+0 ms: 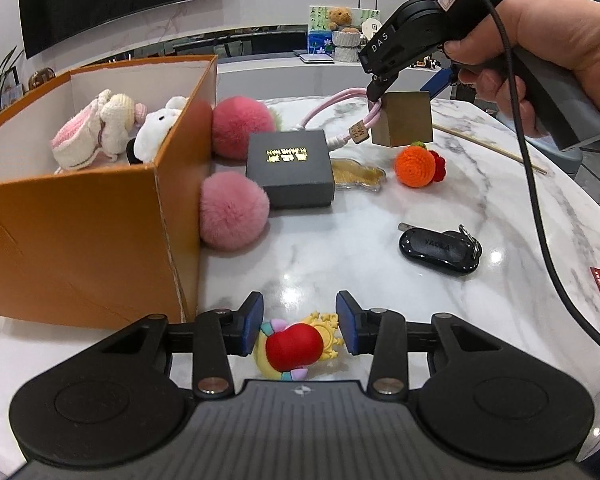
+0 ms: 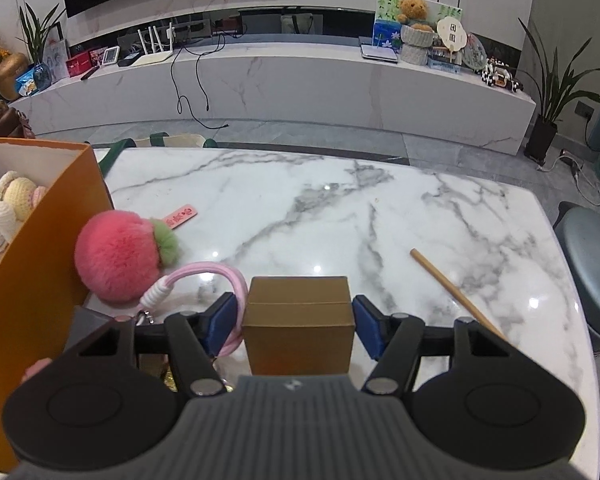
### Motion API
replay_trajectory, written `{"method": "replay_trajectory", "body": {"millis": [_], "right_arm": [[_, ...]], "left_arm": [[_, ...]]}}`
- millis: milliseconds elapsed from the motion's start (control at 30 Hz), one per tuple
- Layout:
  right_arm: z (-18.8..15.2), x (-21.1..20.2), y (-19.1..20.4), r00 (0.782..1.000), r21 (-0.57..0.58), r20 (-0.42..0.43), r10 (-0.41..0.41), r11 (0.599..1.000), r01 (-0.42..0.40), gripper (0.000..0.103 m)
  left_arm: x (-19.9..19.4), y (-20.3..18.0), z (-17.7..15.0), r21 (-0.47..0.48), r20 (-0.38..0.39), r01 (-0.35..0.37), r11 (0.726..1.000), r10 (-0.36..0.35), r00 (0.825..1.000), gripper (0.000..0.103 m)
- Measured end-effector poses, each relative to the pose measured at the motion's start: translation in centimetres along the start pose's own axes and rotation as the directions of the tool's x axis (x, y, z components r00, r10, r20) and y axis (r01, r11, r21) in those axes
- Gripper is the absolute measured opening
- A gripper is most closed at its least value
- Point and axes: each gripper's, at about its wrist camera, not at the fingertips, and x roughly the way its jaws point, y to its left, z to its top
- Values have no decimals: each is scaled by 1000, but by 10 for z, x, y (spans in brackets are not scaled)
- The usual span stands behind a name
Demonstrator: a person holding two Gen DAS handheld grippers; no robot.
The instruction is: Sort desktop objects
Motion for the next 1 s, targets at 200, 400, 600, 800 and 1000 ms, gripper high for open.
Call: {"method": "replay_trajectory", "body": {"millis": [200, 400, 600, 800, 1000], "right_arm": [[-1, -19, 2, 1000, -20, 24, 6, 1000, -6, 65], [1, -40, 4, 999, -28, 51, 14, 1000, -13, 65], [3, -63, 5, 996, -30, 87, 17, 999, -15, 65], [-1, -76, 6, 998, -33, 62, 33, 999, -31, 65], [-38, -41, 16, 975, -134, -214, 60, 987, -90, 65]], "left_arm": [[-10, 0, 8, 1, 25, 4, 1000, -4, 1000, 46], [-25, -1, 17, 6, 54, 17, 1000, -17, 998, 46], [-42, -6, 26, 25, 90, 32, 999, -34, 995, 46], [-55, -8, 33, 26, 113, 37, 999, -40, 993, 46], [-59, -6, 34, 16, 114, 34, 999, -35, 993, 46]]}}
